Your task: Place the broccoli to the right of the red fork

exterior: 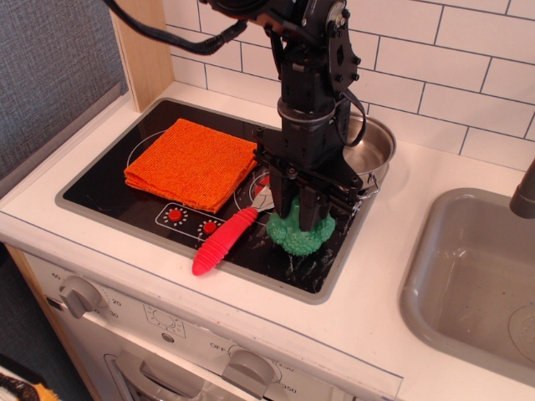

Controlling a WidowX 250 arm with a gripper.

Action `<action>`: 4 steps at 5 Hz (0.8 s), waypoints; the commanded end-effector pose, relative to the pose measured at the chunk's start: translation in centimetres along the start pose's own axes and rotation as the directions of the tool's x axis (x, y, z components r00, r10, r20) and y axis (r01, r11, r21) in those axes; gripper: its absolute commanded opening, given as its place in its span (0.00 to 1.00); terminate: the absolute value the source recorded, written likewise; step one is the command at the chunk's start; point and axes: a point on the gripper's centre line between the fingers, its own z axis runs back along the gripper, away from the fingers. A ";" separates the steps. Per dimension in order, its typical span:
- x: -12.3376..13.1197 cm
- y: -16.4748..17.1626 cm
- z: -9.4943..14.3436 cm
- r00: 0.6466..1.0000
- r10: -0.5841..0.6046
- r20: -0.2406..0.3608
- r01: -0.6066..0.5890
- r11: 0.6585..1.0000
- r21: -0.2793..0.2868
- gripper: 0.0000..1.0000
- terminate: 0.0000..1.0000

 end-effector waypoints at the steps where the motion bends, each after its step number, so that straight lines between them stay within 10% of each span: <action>1: 0.4 1.3 3.9 0.996 0.029 0.088 -0.030 1.000 0.009 1.00 0.00; 2: -0.4 2.4 8.3 0.984 0.096 0.148 -0.101 0.995 0.028 1.00 0.00; 4: -3.1 6.9 7.4 0.966 0.246 0.081 -0.247 0.969 0.009 1.00 0.00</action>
